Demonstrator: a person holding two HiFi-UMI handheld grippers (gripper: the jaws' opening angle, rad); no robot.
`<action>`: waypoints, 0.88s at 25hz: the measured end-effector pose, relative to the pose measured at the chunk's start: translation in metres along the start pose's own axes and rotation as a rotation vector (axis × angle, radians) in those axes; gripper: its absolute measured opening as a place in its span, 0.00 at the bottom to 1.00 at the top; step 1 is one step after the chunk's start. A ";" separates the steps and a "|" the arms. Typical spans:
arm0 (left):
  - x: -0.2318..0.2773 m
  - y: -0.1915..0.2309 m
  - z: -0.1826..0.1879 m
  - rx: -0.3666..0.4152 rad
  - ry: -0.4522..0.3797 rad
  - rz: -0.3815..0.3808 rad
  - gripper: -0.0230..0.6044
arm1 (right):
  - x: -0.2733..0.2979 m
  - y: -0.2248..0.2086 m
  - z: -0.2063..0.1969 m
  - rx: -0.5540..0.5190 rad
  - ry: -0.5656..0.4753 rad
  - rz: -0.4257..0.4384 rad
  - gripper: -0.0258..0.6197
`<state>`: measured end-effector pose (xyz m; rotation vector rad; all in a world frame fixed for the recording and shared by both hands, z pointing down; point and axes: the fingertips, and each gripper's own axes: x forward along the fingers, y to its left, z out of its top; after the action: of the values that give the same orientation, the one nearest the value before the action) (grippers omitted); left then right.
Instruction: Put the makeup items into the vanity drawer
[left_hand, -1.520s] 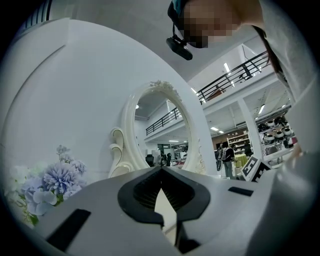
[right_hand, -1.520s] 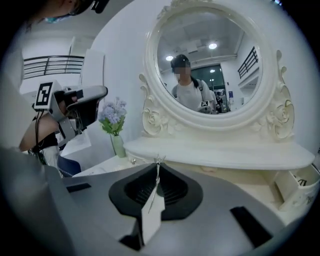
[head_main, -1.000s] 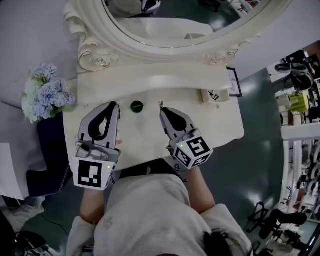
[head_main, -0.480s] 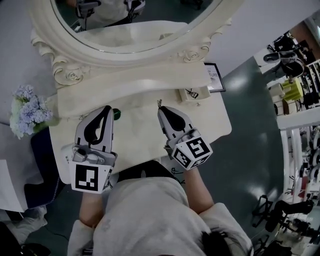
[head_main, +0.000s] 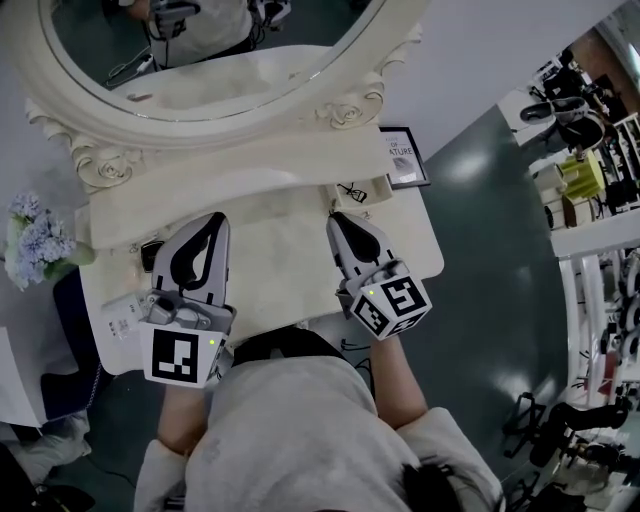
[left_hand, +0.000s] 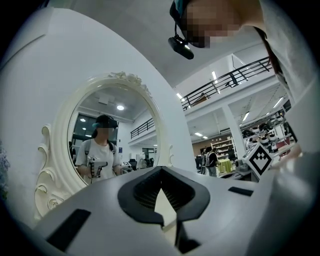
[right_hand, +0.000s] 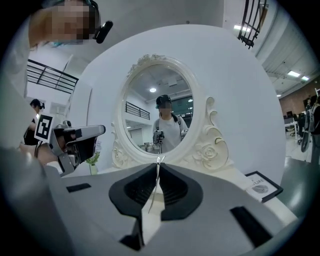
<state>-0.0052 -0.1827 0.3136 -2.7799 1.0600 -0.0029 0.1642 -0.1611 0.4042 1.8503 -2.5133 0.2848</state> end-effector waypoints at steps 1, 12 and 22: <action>0.004 -0.004 0.000 0.000 0.002 0.000 0.06 | -0.002 -0.007 0.000 0.003 -0.001 -0.003 0.09; 0.036 -0.031 0.001 0.009 0.011 0.051 0.06 | -0.009 -0.078 0.002 -0.080 0.049 0.010 0.09; 0.046 -0.040 -0.004 0.014 0.041 0.139 0.06 | 0.006 -0.118 -0.028 -0.267 0.213 0.114 0.09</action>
<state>0.0547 -0.1844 0.3212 -2.6991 1.2557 -0.0505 0.2712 -0.1964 0.4495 1.4996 -2.3802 0.1304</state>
